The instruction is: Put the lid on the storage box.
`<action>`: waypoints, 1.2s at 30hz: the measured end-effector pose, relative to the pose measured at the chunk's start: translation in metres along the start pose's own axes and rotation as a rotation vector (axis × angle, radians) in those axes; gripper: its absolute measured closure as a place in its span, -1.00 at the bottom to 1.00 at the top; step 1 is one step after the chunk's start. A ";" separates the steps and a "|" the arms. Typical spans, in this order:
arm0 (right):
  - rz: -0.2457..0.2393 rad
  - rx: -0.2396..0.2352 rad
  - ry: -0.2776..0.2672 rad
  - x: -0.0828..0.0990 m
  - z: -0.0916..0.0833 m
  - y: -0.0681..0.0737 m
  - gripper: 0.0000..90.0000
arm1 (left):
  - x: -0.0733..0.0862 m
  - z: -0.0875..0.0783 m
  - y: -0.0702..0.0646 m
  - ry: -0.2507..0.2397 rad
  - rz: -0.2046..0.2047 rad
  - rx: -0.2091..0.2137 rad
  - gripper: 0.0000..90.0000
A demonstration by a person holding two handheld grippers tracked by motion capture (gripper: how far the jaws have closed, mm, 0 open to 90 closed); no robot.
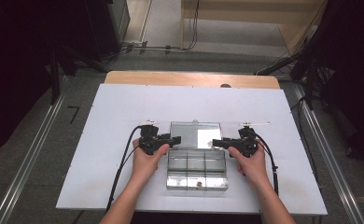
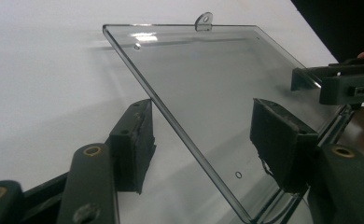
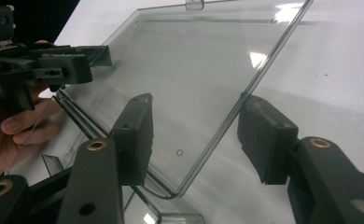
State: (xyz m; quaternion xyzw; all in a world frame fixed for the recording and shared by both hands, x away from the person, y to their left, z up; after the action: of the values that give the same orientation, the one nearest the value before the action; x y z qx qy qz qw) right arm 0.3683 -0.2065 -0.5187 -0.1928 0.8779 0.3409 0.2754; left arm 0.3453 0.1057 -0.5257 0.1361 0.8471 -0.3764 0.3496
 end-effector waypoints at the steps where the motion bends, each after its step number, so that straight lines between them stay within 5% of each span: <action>1: -0.001 0.000 0.000 0.000 0.000 0.001 -0.01 | 0.000 0.000 0.000 0.000 0.000 0.004 -0.07; 14: -0.038 -0.005 -0.026 -0.002 -0.007 0.006 0.20 | -0.003 -0.007 -0.004 -0.032 0.012 0.051 0.21; 30: -0.117 -0.004 -0.111 -0.001 -0.022 0.012 0.56 | -0.007 -0.021 -0.014 -0.085 0.104 0.072 0.51; 36: -0.165 -0.020 -0.148 0.002 -0.028 0.014 0.67 | -0.008 -0.026 -0.016 -0.092 0.132 0.118 0.55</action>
State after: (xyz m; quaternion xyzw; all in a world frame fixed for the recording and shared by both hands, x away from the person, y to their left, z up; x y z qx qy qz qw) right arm 0.3501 -0.2169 -0.4960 -0.2413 0.8329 0.3390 0.3648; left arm 0.3305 0.1138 -0.4992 0.1942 0.7957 -0.4075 0.4037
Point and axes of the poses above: each handheld gripper's, and its own axes: z roughly forward along the jaws, x roughly out of its underside, y roughly to its left, the point moved 2 cm from there along z, roughly forward along the jaws, and after that the axes turned 4 degrees about x, right-handed, at the moved point
